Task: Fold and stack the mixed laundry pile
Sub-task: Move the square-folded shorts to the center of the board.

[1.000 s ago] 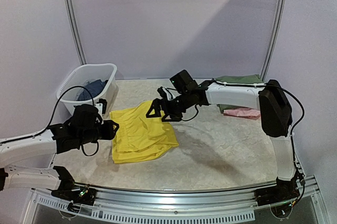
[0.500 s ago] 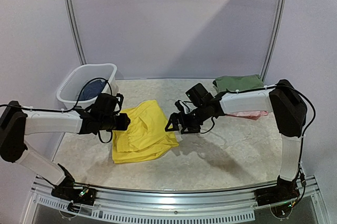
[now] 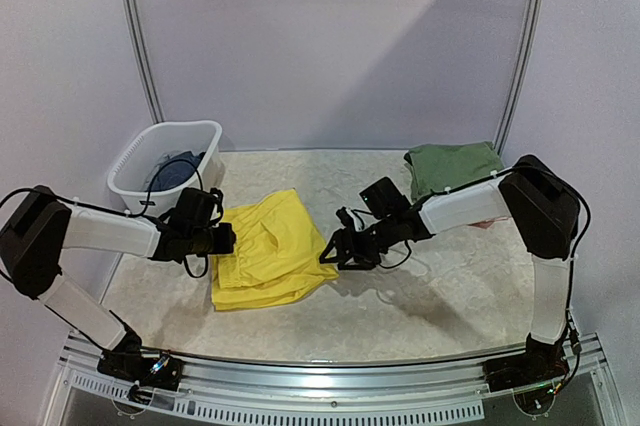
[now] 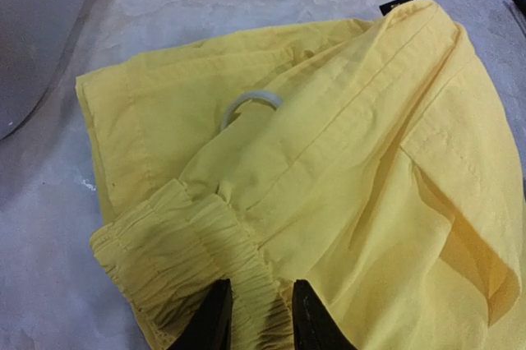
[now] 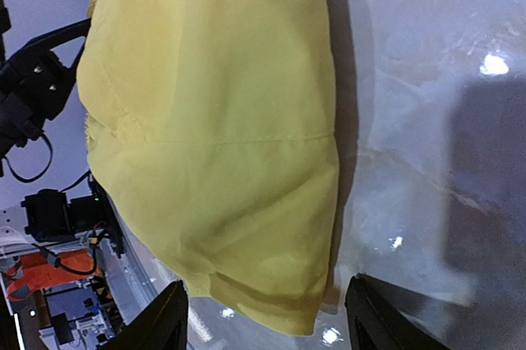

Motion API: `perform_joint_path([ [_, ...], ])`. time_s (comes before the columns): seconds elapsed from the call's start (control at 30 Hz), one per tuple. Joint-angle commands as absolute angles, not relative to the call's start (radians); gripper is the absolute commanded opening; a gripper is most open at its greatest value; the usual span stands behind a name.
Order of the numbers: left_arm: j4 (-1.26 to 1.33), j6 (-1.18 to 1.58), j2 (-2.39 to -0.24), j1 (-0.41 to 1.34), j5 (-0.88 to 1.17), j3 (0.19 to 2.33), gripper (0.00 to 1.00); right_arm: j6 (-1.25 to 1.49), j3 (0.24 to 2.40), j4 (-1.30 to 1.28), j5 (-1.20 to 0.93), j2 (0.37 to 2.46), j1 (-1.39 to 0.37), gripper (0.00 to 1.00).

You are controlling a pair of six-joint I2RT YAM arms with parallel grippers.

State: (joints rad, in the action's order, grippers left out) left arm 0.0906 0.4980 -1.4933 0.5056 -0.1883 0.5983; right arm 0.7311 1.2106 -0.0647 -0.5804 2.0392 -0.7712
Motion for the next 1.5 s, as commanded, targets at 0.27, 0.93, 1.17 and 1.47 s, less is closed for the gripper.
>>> perform_joint_path([
  [0.27,0.142,0.498,-1.584,0.470,-0.205,0.580,0.24,0.813,1.113,0.121,-0.678,2.074,-0.769,0.60],
  [0.93,0.152,0.492,-1.593,0.465,-0.211,0.571,0.23,0.866,1.048,0.229,-0.687,2.100,-0.769,0.32],
  [1.17,0.202,0.483,-1.619,0.465,-0.171,0.562,0.22,0.886,0.996,0.305,-0.694,2.111,-0.769,0.01],
  [1.47,0.248,0.495,-1.623,0.499,-0.079,0.545,0.20,0.883,0.838,0.349,-0.650,2.067,-0.771,0.00],
])
